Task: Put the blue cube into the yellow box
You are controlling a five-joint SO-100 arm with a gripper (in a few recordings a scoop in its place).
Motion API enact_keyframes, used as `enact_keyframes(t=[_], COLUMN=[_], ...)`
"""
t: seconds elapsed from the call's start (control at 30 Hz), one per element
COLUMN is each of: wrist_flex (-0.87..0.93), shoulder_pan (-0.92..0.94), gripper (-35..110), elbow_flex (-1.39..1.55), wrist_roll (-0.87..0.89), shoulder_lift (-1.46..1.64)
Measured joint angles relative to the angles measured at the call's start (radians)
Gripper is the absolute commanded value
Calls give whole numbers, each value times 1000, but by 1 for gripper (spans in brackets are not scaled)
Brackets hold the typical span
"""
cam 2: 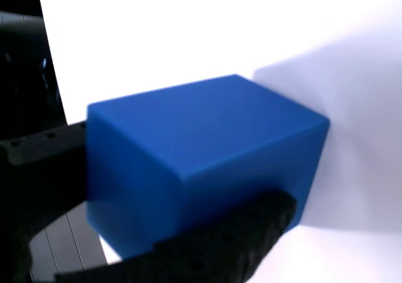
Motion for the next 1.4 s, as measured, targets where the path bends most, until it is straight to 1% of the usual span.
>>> enact_keyframes(t=[0.23, 0.4, 0.53, 0.87, 1.17, 1.4], wrist_flex=[41, 18, -35, -258, -535, -712], shoulder_pan=[176, 382, 537, 811, 1008, 1129], gripper=[15, 15, 14, 14, 14, 14], elbow_flex=[0, 0, 0, 0, 0, 0], wrist_roll=[-144, -295, -390, -549, -641, -658], shoulder_lift=[97, 235, 296, 333, 327, 176])
